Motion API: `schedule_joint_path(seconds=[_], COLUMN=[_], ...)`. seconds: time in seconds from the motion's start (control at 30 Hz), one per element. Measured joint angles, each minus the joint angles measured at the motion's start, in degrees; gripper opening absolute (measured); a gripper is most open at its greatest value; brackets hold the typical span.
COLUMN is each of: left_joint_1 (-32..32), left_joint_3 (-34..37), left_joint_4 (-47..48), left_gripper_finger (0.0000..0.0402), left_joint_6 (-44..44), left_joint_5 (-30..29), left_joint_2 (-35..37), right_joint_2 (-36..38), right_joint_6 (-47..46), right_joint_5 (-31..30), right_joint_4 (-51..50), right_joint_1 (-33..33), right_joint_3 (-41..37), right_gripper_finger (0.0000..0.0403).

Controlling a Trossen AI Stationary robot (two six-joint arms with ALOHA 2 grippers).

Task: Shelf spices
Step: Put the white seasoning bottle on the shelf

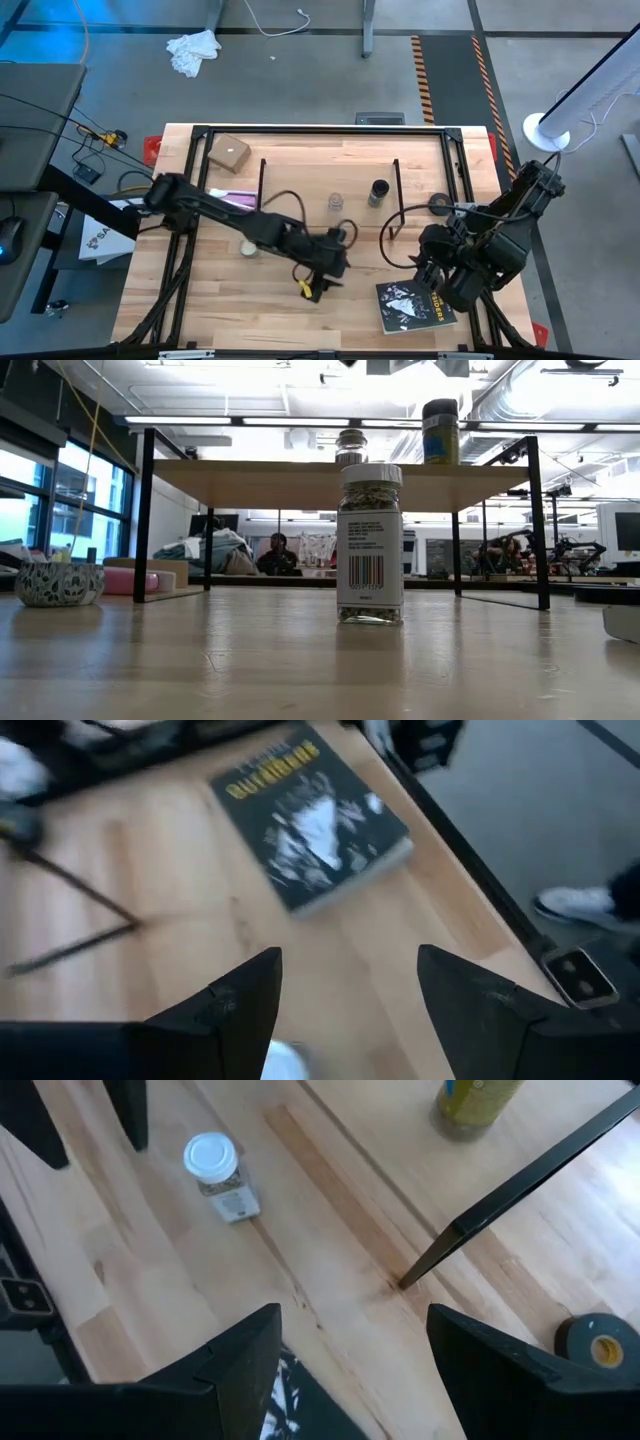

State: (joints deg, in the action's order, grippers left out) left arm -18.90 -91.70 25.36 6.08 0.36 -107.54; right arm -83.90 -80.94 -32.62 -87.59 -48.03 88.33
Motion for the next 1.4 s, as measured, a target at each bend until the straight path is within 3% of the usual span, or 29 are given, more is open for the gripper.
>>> schedule_joint_path(seconds=[0.33,0.87,1.4], left_joint_1=[2.50,5.55,6.15], left_joint_3=[-0.70,-0.70,-0.20], left_joint_4=[0.63,8.17,7.35], left_gripper_finger=[0.0246,0.0344,0.0352], left_joint_6=[-3.25,-2.18,-0.99], left_joint_5=[0.43,3.18,3.15], left_joint_2=[-4.63,-5.18,-8.08], right_joint_2=[0.00,0.00,0.00], right_joint_6=[-0.03,-0.08,-0.10], right_joint_5=[1.35,1.18,1.15], right_joint_4=[0.30,0.42,0.40], right_joint_1=[0.04,0.02,0.04], right_joint_3=[0.00,0.00,0.00], right_gripper_finger=[0.0247,0.0247,0.0247])
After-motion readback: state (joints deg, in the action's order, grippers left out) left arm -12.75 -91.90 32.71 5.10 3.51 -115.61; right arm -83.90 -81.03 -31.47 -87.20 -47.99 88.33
